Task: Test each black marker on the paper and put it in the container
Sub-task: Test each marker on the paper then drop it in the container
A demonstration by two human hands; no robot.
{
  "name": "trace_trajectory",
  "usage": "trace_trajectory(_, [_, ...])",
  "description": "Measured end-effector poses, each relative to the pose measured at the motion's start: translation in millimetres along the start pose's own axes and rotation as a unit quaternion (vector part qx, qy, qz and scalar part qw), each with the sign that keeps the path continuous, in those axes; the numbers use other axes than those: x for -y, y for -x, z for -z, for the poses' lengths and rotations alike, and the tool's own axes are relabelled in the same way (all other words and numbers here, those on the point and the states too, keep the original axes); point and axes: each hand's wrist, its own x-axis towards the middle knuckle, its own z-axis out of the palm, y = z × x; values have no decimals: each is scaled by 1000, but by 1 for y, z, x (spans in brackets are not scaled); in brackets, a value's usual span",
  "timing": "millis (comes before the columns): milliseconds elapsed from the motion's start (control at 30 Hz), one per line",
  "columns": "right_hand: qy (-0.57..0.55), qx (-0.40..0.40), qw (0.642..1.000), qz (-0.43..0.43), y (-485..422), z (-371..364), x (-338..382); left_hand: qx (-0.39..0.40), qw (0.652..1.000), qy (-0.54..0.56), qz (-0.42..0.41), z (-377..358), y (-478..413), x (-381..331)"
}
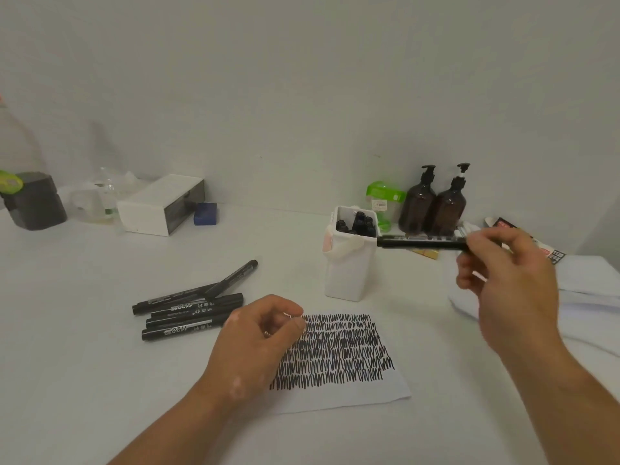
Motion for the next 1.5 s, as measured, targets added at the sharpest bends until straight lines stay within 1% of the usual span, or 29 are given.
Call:
trace_trajectory(67, [73,22,995,66,-24,-18,27,-10,1000,-5,3,1,-1,1])
trace_trajectory(100, [131,33,986,101,-38,-29,37,-12,1000,-5,5,1,-1,1])
trace_trajectory(167, [250,55,955,152,-64,-53,49,-10,1000,-5,9,1,0,1])
trace_trajectory(300, [385,136,897,169,-98,-97,40,-15,1000,-1,14,2,-1,1])
trace_trajectory(467, [501,180,827,182,-119,-126,3,-17,1000,-8,13,3,-1,2])
trace_trajectory(633, [605,204,745,191,-126,-138,-23,-16,1000,-3,10,4,-2,0])
trace_trajectory(667, [619,206,736,183,-126,-139,-27,-16,1000,-1,9,4,-2,0])
trace_trajectory(767, [632,203,731,161,-126,-141,-34,-18,1000,-8,6,4,-2,0])
trace_trajectory(933, [660,205,708,144,-123,-145,-38,-18,1000,-24,-3,4,-2,0])
trace_trajectory(1033, [670,211,695,153,-121,-143,-37,-17,999,-28,-2,4,-2,0])
trace_trajectory(1067, [665,211,699,158,-120,-141,-35,-17,999,-31,-2,4,-2,0])
trace_trajectory(1100, [649,208,713,161,-120,-139,-33,-17,999,-35,-2,4,-2,-1])
trace_trajectory(1133, [621,200,741,158,-119,-135,-29,-17,999,-35,-2,5,-2,-1])
trace_trajectory(1200, [541,168,812,142,-112,-123,-23,-15,999,-33,-1,6,-3,-1])
trace_trajectory(1233, [501,151,842,132,-105,-113,-20,-14,999,-38,-3,6,-3,-1])
trace_trajectory(1300, [442,128,881,107,-81,-89,-19,-12,998,-56,-7,8,-3,0])
trace_trajectory(1400, [371,134,918,29,-35,-44,-33,-7,997,-81,-12,9,-4,2])
trace_trajectory(1500, [341,178,921,-55,9,-9,-54,-2,994,-106,-20,8,-4,2])
